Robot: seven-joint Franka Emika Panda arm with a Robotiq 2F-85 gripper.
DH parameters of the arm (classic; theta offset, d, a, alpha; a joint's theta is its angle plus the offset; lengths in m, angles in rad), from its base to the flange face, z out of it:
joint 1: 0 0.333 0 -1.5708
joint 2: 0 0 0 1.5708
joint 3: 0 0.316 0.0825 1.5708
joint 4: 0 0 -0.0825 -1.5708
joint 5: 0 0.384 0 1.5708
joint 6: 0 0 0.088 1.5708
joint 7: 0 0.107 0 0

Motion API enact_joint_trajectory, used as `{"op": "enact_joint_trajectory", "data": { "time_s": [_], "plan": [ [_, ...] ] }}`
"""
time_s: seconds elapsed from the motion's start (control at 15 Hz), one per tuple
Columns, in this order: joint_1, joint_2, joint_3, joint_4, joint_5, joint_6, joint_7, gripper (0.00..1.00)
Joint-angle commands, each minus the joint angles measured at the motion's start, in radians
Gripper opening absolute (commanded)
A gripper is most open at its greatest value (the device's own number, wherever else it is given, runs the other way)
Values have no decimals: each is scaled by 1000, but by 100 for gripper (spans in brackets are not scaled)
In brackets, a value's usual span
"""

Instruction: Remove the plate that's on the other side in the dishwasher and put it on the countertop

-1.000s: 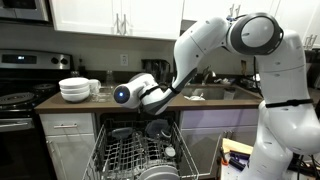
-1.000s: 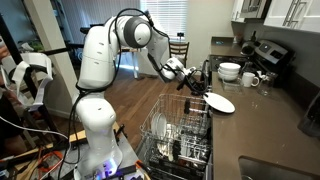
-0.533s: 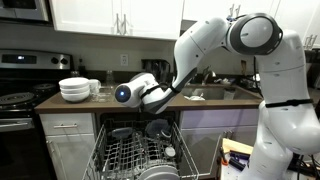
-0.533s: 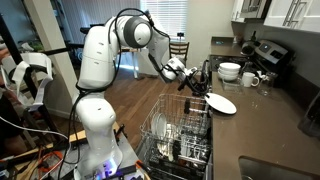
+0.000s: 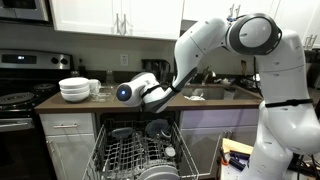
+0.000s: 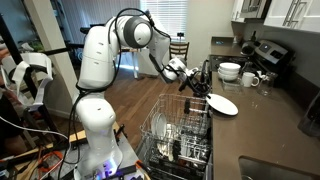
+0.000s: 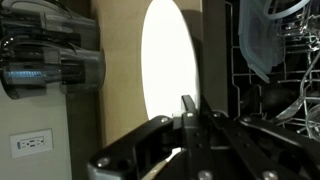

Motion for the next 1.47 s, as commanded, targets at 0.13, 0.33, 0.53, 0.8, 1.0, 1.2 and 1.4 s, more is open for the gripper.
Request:
{"op": "enact_joint_trajectory", "data": {
  "time_s": [0.13, 0.33, 0.53, 0.8, 1.0, 1.2, 1.4],
  "plan": [
    [-16, -16, 5, -9, -17, 23, -10, 7],
    [-17, -17, 4, -10, -17, 24, -10, 9],
    [-18, -17, 4, -10, -16, 25, -11, 13],
    [-20, -18, 4, -10, -16, 25, -11, 19],
    [-22, -19, 4, -11, -20, 29, -13, 22],
    [-25, -23, 3, -15, -20, 36, -14, 20],
    [-28, -26, 1, -19, -21, 46, -15, 22]
  ]
}}
